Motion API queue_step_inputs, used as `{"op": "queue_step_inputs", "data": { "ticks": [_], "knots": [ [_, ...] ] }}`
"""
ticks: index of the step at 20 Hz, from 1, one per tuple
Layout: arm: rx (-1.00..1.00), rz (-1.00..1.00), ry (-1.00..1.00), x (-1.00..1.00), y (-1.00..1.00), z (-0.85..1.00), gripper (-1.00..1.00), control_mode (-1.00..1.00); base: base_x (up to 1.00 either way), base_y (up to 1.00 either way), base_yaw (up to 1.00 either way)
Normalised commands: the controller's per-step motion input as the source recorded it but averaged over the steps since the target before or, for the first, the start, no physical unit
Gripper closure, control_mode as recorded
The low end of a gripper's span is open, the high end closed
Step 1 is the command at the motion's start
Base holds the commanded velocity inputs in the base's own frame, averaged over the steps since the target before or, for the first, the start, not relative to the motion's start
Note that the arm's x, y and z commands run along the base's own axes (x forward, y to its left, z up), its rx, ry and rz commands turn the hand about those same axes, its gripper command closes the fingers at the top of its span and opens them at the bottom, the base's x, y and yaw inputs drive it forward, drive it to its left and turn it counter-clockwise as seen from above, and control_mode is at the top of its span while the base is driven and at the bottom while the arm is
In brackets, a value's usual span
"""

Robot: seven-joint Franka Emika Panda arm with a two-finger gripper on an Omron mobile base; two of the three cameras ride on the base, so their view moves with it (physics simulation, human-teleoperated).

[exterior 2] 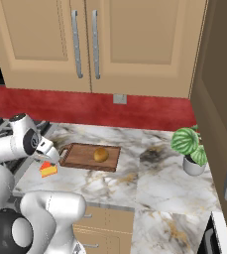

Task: Retrieve the reheated potato from the microwave, then place the potato, cheese, and condiment on the cutting board.

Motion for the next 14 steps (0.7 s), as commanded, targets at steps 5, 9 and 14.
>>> {"op": "queue_step_inputs", "data": {
  "ticks": [5, 9, 14],
  "knots": [
    [0.01, -0.08, 0.15, 0.04, 0.23, -0.07, -1.0, -1.0, 0.0, 0.0, 0.0],
    [0.0, -0.04, 0.01, 0.03, 0.14, -0.22, -1.0, -1.0, 0.0, 0.0, 0.0],
    [0.0, -0.04, 0.0, 0.11, 0.07, -0.3, -1.0, -1.0, 0.0, 0.0, 0.0]
  ]
}}
